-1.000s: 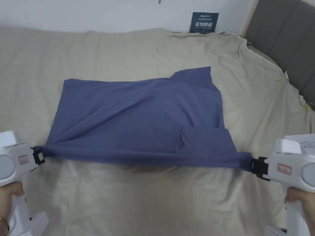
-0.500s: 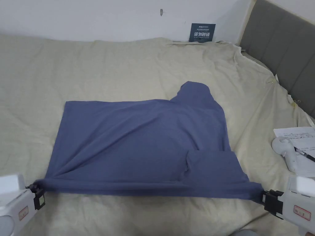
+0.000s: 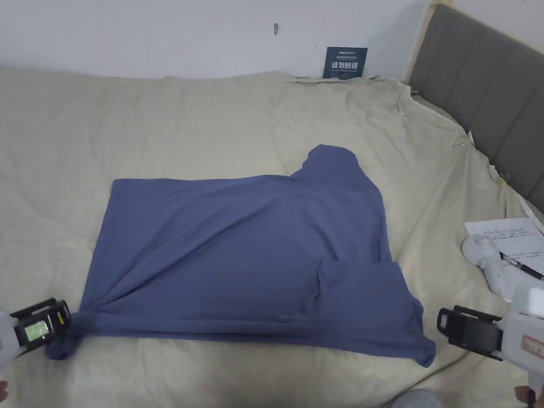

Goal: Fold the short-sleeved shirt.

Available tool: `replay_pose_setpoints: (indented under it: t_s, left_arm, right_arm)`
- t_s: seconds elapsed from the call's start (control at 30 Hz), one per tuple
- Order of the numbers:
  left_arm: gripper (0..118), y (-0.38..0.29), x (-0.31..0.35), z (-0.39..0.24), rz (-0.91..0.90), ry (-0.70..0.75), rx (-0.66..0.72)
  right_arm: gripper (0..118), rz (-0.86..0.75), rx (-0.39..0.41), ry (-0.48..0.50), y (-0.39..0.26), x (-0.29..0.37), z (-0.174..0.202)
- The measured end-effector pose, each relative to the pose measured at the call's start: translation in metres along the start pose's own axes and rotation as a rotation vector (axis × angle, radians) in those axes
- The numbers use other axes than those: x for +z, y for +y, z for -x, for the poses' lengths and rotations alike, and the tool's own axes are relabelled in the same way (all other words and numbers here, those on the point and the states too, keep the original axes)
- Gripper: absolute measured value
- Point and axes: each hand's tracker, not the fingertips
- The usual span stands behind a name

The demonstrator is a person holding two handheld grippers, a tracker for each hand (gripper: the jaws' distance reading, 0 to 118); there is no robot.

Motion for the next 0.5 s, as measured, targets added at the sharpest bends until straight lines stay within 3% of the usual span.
replay_pose_setpoints:
  t_s: [0.07,0.27,0.37,0.5]
  left_arm:
    - [113,0.018,0.014,0.000,-0.062,-0.029,0.043]
    - [114,0.046,0.056,-0.054,-0.307,-0.116,-0.071]
    - [117,0.037,0.063,-0.078,-0.427,-0.126,-0.122]
    - [115,0.014,0.062,-0.096,-0.496,-0.083,-0.199]
  right_arm:
    - [102,-0.079,0.023,-0.012,0.013,0.014,0.005]
    - [102,-0.304,0.114,0.024,0.036,0.043,0.049]
    - [102,-0.441,0.123,0.036,0.029,0.047,0.068]
    - [108,-0.488,0.147,0.043,0.018,0.041,0.086]
